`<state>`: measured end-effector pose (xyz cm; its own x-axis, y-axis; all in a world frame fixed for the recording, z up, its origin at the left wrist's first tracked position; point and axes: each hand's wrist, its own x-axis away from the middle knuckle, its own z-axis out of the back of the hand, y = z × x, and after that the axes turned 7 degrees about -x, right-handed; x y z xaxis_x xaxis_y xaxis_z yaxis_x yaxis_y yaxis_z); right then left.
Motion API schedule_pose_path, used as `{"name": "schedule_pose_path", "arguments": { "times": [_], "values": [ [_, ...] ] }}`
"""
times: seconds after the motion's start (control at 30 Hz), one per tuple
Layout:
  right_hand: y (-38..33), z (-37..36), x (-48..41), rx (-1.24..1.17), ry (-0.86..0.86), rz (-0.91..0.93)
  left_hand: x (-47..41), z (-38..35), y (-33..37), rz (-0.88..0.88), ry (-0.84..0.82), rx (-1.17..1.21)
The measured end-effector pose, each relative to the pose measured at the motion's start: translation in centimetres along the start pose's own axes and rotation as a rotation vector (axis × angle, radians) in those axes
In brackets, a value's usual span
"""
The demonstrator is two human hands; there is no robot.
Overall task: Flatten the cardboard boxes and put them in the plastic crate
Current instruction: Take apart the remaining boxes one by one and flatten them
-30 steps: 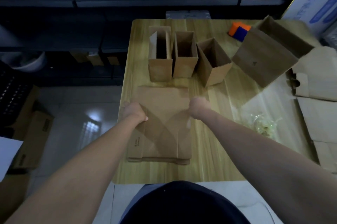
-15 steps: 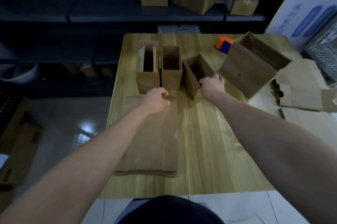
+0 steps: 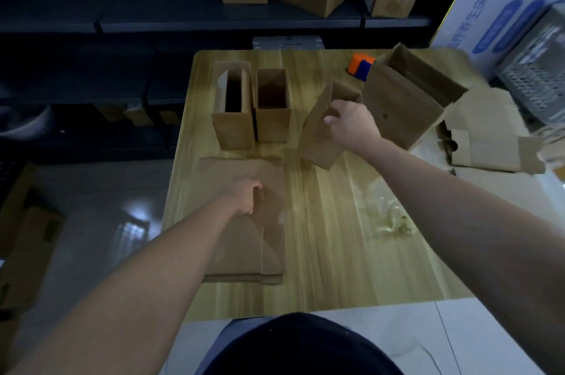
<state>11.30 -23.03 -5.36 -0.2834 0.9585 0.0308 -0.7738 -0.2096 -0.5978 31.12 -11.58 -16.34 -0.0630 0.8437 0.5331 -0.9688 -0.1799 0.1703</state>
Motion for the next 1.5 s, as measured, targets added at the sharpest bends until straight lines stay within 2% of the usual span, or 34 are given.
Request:
{"name": "schedule_pose_path", "arguments": {
  "times": [0.07, 0.13, 0.27, 0.33, 0.43, 0.57, 0.77, 0.9, 1.0, 1.2, 1.3, 1.4, 1.5],
  "values": [
    [-0.3, 1.0, 0.1, -0.049, 0.068, -0.017, -0.1, 0.1, 0.5, 0.012, -0.014, -0.024],
    [-0.4, 2.3, 0.1, -0.095, 0.115, -0.05, -0.1, 0.9, 1.6, 0.036, 0.029, 0.081],
    [-0.4, 4.6, 0.2, -0.207, 0.139, -0.15, 1.3, 5.6, 5.6, -0.049, 0.421, 0.699],
    [-0.3, 5.4, 0.7, -0.293, 0.152, -0.211, 2.7, 7.8, 7.7, -0.137, 0.577, 0.864],
    [0.0, 6.2, 1.5, -0.422, 0.153, -0.306, 4.3, 9.3, 9.5, -0.277, 0.631, 0.809],
    [0.3, 6.3, 2.7, -0.454, 0.06, -0.347, 4.5, 8.9, 10.5, -0.233, 0.679, 0.56],
    [1.0, 5.4, 4.3, -0.54, 0.049, -0.365, 4.8, 7.9, 11.4, -0.162, 0.568, 0.453],
    [1.2, 4.0, 4.8, -0.582, 0.042, -0.337, 5.5, 6.6, 11.5, -0.057, 0.592, 0.462],
    [1.2, 3.1, 5.1, -0.538, 0.043, -0.314, 5.9, 6.0, 10.9, 0.04, 0.562, 0.53],
    [0.8, 2.0, 5.4, -0.468, -0.021, -0.269, 6.7, 5.5, 10.0, 0.095, 0.532, 0.515],
    [0.6, 2.1, 5.5, -0.457, -0.03, -0.301, 7.1, 5.5, 10.5, 0.026, 0.482, 0.537],
    [0.1, 2.6, 5.3, -0.496, -0.074, -0.377, 7.4, 6.0, 11.0, -0.153, 0.249, 0.575],
    [-0.1, 3.4, 5.3, -0.574, -0.074, -0.335, 7.1, 6.7, 10.4, -0.18, 0.232, 0.602]
  ]
}}
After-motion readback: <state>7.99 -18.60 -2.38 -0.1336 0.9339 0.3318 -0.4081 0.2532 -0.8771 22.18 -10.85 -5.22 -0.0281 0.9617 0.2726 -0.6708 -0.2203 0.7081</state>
